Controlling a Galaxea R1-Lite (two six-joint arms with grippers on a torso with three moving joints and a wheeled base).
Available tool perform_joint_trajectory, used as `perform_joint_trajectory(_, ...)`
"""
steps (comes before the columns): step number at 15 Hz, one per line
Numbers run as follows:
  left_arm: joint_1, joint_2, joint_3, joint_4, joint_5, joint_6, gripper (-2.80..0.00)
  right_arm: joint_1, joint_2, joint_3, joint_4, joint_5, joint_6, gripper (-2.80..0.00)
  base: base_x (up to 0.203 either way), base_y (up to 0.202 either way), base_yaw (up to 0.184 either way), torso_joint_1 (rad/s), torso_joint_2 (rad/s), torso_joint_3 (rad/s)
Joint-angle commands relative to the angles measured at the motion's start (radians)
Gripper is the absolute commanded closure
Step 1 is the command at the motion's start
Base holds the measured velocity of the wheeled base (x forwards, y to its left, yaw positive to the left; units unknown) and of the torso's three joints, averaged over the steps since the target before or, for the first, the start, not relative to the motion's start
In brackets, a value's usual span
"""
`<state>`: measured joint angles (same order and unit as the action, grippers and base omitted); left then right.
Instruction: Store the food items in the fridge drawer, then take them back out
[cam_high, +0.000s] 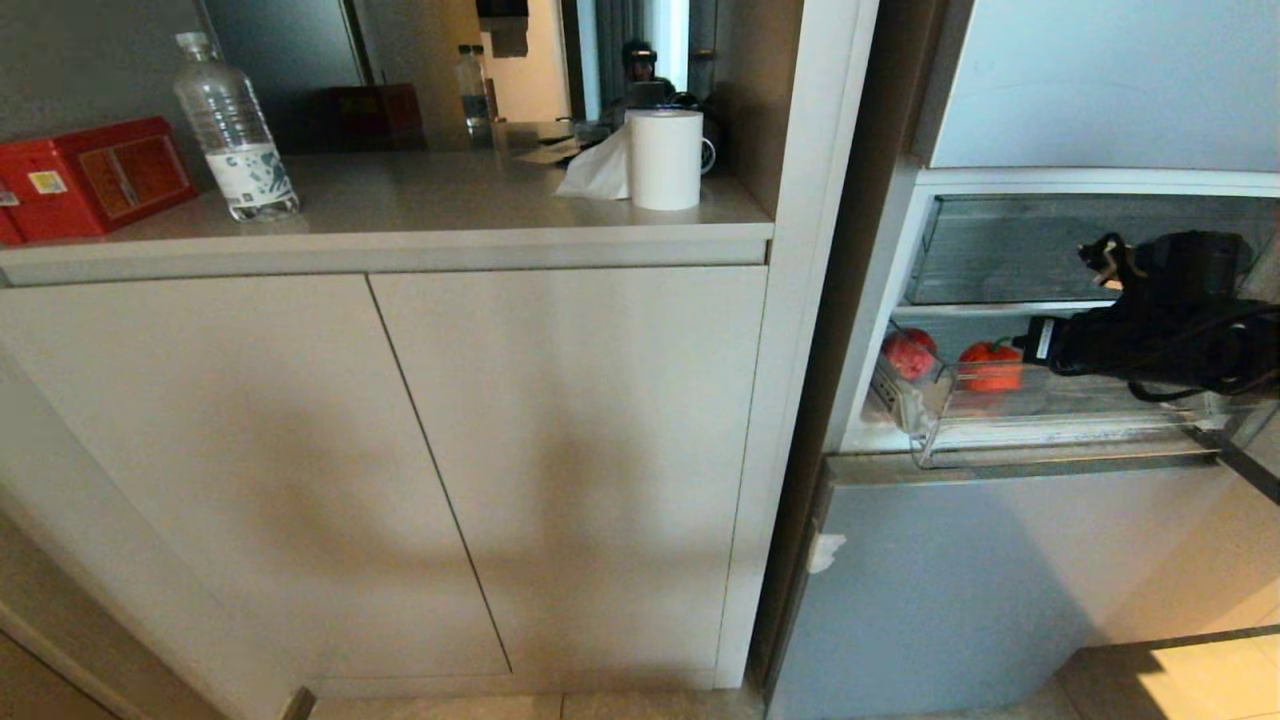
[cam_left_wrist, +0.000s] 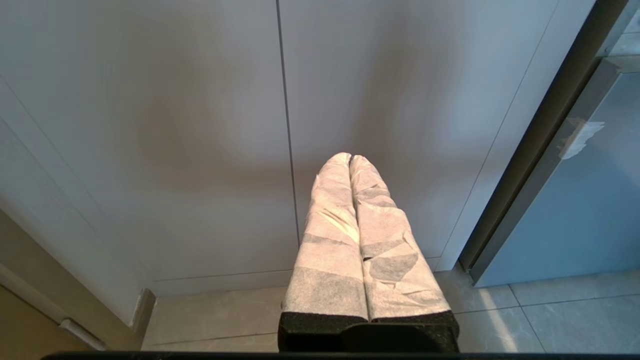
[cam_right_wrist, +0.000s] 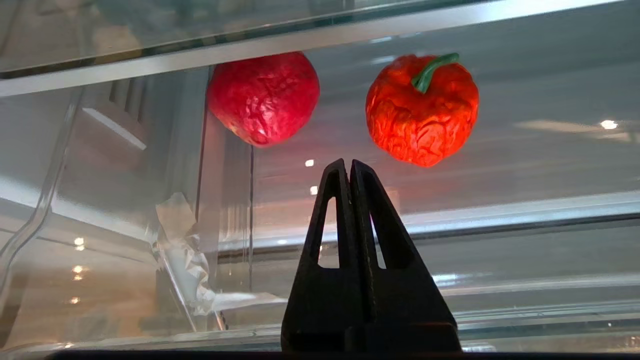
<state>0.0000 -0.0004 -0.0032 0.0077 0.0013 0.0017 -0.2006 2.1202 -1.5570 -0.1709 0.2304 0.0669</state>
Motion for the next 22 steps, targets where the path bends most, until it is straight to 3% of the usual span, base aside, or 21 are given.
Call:
perform_joint_trajectory(1, 0.000, -0.001, 0.000, 0.000, 0.000, 0.000, 0.00, -0.001, 0.033, -0.099, 0.174, 0.011, -0.005, 0.00, 0.000, 0.000, 0.000, 0.000, 0.00, 0.000)
perform_joint_trajectory(8, 0.000, -0.001, 0.000, 0.000, 0.000, 0.000, 0.00, -0.002, -0.074, -0.373, 0.819, 0.033, -0.010, 0.00, 0.000, 0.000, 0.000, 0.000, 0.00, 0.000)
perform_joint_trajectory(10, 0.000, -0.001, 0.000, 0.000, 0.000, 0.000, 0.00, -0.007, -0.107, -0.401, 0.942, 0.031, -0.044, 0.00, 0.000, 0.000, 0.000, 0.000, 0.00, 0.000)
perform_joint_trajectory(16, 0.000, -0.001, 0.000, 0.000, 0.000, 0.000, 0.00, -0.040, -0.074, -0.402, 0.950, 0.019, -0.052, 0.00, 0.000, 0.000, 0.000, 0.000, 0.00, 0.000)
perform_joint_trajectory(22, 0.000, -0.001, 0.000, 0.000, 0.000, 0.000, 0.00, -0.118, -0.176, -0.376, 1.103, 0.016, -0.076, 0.00, 0.000, 0.000, 0.000, 0.000, 0.00, 0.000)
